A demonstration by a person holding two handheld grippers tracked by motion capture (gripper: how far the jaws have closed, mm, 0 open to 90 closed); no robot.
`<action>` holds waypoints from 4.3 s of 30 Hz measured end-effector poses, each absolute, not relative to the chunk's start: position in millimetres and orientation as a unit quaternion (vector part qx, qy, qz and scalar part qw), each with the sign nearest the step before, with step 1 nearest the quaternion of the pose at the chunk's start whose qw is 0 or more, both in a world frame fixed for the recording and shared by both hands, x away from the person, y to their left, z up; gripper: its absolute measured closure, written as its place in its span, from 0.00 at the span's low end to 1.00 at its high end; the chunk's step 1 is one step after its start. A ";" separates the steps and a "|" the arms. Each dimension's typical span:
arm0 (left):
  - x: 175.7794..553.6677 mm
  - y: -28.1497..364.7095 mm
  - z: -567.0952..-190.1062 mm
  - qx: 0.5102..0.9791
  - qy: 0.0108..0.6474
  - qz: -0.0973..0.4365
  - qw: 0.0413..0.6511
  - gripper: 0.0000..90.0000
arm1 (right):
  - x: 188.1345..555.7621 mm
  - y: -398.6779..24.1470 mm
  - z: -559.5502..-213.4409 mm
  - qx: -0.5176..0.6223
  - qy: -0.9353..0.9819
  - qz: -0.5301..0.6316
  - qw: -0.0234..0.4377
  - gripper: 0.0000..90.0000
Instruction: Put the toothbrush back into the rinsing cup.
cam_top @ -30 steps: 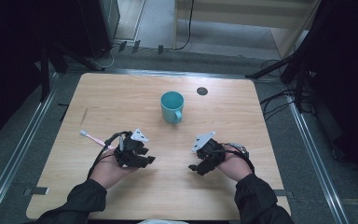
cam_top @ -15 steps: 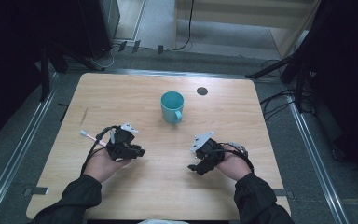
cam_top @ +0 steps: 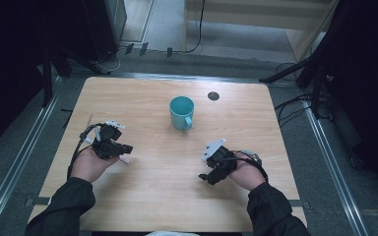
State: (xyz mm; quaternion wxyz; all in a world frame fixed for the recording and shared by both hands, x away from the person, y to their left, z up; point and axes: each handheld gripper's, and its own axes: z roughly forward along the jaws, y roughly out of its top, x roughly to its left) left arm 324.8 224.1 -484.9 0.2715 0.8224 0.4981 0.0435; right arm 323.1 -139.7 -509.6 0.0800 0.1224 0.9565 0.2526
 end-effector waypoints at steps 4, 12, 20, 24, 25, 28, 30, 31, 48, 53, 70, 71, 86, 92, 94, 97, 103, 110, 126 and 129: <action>327.3 227.8 -490.9 0.822 0.506 0.043 0.258 0.99 | 323.0 -139.4 -510.2 0.121 0.958 0.249 0.078 0.22; 329.7 230.4 -495.7 0.820 0.514 0.039 0.250 0.99 | 322.8 -139.3 -510.4 0.121 0.958 0.248 0.079 0.22; 334.6 234.9 -503.8 0.816 0.525 0.033 0.241 0.99 | 322.6 -139.0 -510.5 0.120 0.959 0.247 0.077 0.22; 334.9 235.8 -505.1 0.814 0.528 0.031 0.241 0.99 | 323.0 -138.7 -511.5 0.116 0.959 0.246 0.074 0.22; 334.9 235.5 -505.9 0.814 0.528 0.031 0.240 0.99 | 323.0 -138.4 -511.8 0.114 0.960 0.243 0.074 0.22; 334.9 235.2 -506.7 0.815 0.527 0.029 0.238 0.99 | 322.7 -137.8 -512.4 0.113 0.961 0.242 0.071 0.22; 334.9 235.3 -507.5 0.815 0.528 0.029 0.237 0.99 | 322.9 -136.9 -512.3 0.112 0.961 0.242 0.072 0.22; 334.7 235.3 -507.9 0.814 0.530 0.030 0.237 0.99 | 323.0 -136.8 -511.9 0.112 0.961 0.243 0.073 0.22; 332.9 237.5 -513.4 0.816 0.533 0.023 0.223 0.98 | 324.4 -134.3 -511.5 0.108 0.962 0.242 0.072 0.22; 331.4 240.5 -513.1 0.814 0.537 0.021 0.219 0.97 | 324.8 -133.8 -511.8 0.107 0.962 0.242 0.074 0.22; 325.6 251.2 -513.3 0.810 0.550 0.018 0.203 0.97 | 324.8 -132.8 -512.2 0.103 0.963 0.239 0.072 0.22; 324.9 251.8 -513.5 0.810 0.549 0.016 0.203 0.97 | 324.9 -132.8 -512.1 0.103 0.963 0.239 0.072 0.22; 311.6 271.3 -511.7 0.803 0.565 0.010 0.191 0.97 | 325.5 -132.8 -511.2 0.103 0.963 0.239 0.074 0.22; 307.6 281.8 -510.8 0.794 0.578 0.008 0.191 0.96 | 325.5 -131.9 -511.5 0.104 0.963 0.238 0.072 0.22; 307.3 283.2 -510.5 0.793 0.579 0.009 0.192 0.96 | 325.5 -131.9 -511.5 0.104 0.963 0.237 0.072 0.22; 306.1 288.3 -509.6 0.790 0.583 0.012 0.189 0.96 | 325.2 -131.7 -511.6 0.103 0.964 0.236 0.072 0.22; 303.8 295.9 -507.7 0.783 0.593 0.012 0.188 0.96 | 325.3 -131.3 -512.0 0.099 0.964 0.235 0.070 0.22; 301.6 304.9 -507.7 0.775 0.605 0.018 0.181 0.95 | 324.9 -130.8 -512.7 0.100 0.965 0.233 0.069 0.22; 308.6 307.0 -489.4 0.744 0.643 0.034 0.179 0.77 | 325.0 -129.9 -514.2 0.096 0.966 0.229 0.069 0.22; 315.6 308.2 -490.3 0.737 0.657 0.036 0.155 0.76 | 324.6 -129.9 -514.5 0.097 0.966 0.228 0.069 0.22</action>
